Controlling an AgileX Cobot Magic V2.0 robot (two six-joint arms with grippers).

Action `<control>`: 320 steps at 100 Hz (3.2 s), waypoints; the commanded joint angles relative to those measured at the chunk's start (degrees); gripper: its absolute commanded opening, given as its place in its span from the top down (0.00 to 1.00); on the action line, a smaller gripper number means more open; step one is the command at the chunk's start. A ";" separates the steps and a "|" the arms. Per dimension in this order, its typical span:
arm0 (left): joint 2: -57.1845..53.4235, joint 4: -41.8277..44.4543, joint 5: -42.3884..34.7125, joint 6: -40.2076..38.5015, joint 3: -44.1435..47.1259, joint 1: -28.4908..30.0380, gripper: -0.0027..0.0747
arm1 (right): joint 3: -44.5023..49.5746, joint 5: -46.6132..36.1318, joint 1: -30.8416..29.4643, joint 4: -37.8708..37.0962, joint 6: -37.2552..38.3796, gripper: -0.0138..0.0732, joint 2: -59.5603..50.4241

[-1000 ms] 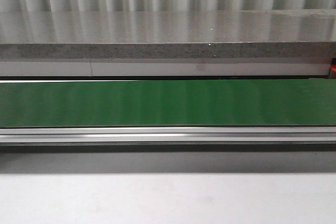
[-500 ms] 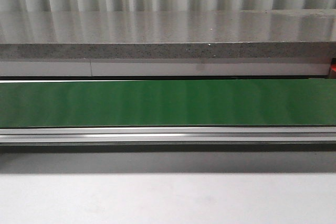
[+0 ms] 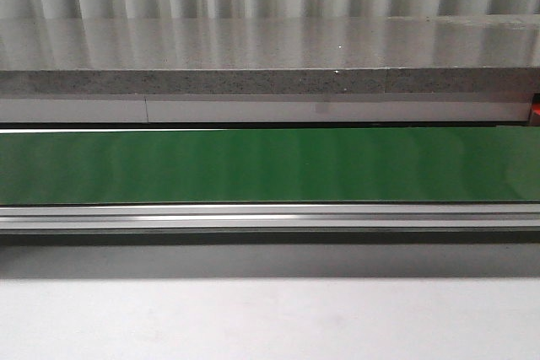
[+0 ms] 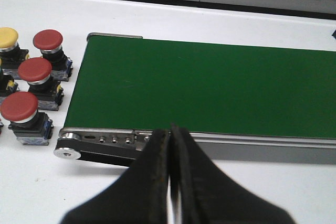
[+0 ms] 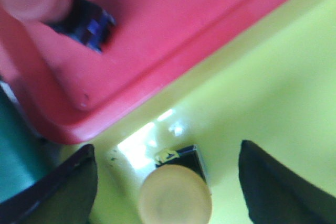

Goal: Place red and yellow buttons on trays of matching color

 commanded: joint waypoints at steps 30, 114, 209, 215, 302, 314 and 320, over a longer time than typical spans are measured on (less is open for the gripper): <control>0.23 -0.83 -4.15 0.13 -1.46 -0.33 0.99 | -1.17 -0.01 11.11 0.41 -2.80 0.19 -17.77; 0.23 -0.83 -4.15 0.13 -1.46 -0.33 0.99 | 13.81 5.06 29.25 0.35 -9.15 0.63 -49.23; 0.23 -0.83 -2.72 -0.01 -1.46 -0.33 0.04 | 14.63 6.72 29.25 0.35 -9.15 0.92 -51.42; 0.23 -0.83 -2.72 -0.01 -1.46 -0.33 0.06 | 14.63 6.72 29.25 0.35 -9.15 0.92 -51.42; 35.22 10.63 0.19 -19.93 -19.67 14.64 0.14 | 14.63 6.72 29.25 0.35 -9.15 0.92 -51.42; 40.70 10.63 0.11 -19.93 -20.95 16.55 0.14 | 14.63 6.72 29.25 0.35 -9.15 0.92 -51.42; 43.05 10.63 -0.34 -19.93 -21.19 17.59 0.14 | 14.63 6.72 29.25 0.35 -9.15 0.92 -51.42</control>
